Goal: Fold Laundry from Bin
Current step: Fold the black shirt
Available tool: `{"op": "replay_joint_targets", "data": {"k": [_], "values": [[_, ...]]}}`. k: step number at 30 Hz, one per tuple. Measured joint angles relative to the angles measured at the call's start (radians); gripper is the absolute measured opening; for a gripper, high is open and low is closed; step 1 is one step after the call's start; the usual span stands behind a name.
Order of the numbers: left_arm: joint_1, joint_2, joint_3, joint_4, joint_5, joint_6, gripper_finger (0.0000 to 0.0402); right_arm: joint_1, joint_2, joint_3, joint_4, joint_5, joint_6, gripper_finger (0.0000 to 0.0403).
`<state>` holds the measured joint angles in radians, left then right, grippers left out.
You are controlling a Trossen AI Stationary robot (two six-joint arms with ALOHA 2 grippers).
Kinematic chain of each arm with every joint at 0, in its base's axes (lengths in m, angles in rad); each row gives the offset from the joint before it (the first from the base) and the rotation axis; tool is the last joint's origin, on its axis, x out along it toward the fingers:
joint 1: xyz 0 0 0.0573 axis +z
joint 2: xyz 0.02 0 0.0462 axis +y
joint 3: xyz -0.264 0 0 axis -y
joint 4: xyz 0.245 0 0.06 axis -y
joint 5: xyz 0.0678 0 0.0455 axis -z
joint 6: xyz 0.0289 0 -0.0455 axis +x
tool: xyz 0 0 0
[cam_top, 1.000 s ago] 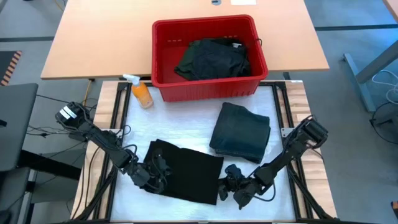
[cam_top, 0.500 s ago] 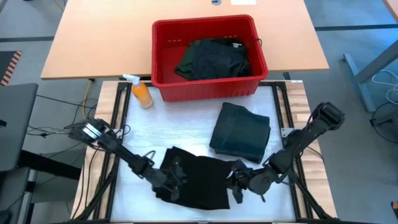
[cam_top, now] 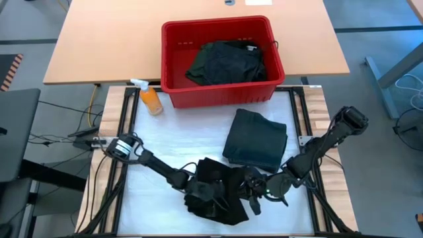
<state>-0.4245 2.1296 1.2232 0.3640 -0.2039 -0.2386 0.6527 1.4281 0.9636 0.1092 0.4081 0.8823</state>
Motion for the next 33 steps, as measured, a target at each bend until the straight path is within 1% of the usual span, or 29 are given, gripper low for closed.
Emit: {"op": "replay_joint_targets", "data": {"k": [3,5,9,12,14,15,16,18,19,21,24,26,27,30,33], "values": [[0.007,-0.04,0.033,-0.153,0.001,0.055,0.0,-0.015,0.0,0.001,0.0,-0.026,-0.001,0.0029],[0.006,-0.095,0.036,-0.259,-0.039,0.076,0.0,-0.023,0.0,0.002,-0.01,-0.045,-0.002,0.0029],[-0.026,-0.246,0.035,-0.539,-0.191,0.073,0.0,-0.036,0.0,0.002,-0.044,-0.07,-0.004,0.0029],[-0.078,-0.342,0.018,-0.757,-0.327,0.022,0.0,-0.048,0.0,0.002,-0.055,-0.099,-0.004,0.0029],[-0.114,-0.418,-0.053,-0.831,-0.405,-0.057,0.0,-0.054,0.0,0.002,-0.069,-0.112,-0.006,0.0029],[-0.129,-0.457,-0.105,-0.842,-0.419,-0.106,0.0,-0.056,0.0,0.002,-0.072,-0.116,-0.014,0.0029],[-0.145,-0.501,-0.173,-0.834,-0.415,-0.162,0.0,-0.055,0.0,0.002,-0.071,-0.121,-0.021,0.0029],[-0.178,-0.58,-0.329,-0.74,-0.376,-0.272,0.0,-0.057,0.0,0.002,-0.071,-0.122,-0.031,0.0029],[-0.195,-0.614,-0.414,-0.658,-0.358,-0.328,0.0,-0.06,0.0,0.002,-0.07,-0.123,-0.038,0.0029],[-0.226,-0.659,-0.566,-0.441,-0.324,-0.422,0.0,-0.063,0.0,0.002,-0.071,-0.124,-0.043,0.0029],[-0.254,-0.664,-0.73,-0.156,-0.323,-0.531,0.0,-0.08,0.0,0.002,-0.071,-0.141,-0.046,0.0029],[-0.261,-0.64,-0.783,-0.03,-0.327,-0.554,0.0,-0.09,0.0,0.002,-0.071,-0.15,-0.046,0.0029],[-0.262,-0.629,-0.791,0.005,-0.329,-0.555,0.0,-0.096,0.0,0.002,-0.071,-0.15,-0.046,0.0029],[-0.256,-0.579,-0.769,0.024,-0.328,-0.533,0.0,-0.115,0.0,0.002,-0.071,-0.154,-0.042,0.0029],[-0.237,-0.504,-0.733,0.042,-0.312,-0.503,0.0,-0.136,0.0,0.002,-0.071,-0.192,-0.027,0.0029]]}}
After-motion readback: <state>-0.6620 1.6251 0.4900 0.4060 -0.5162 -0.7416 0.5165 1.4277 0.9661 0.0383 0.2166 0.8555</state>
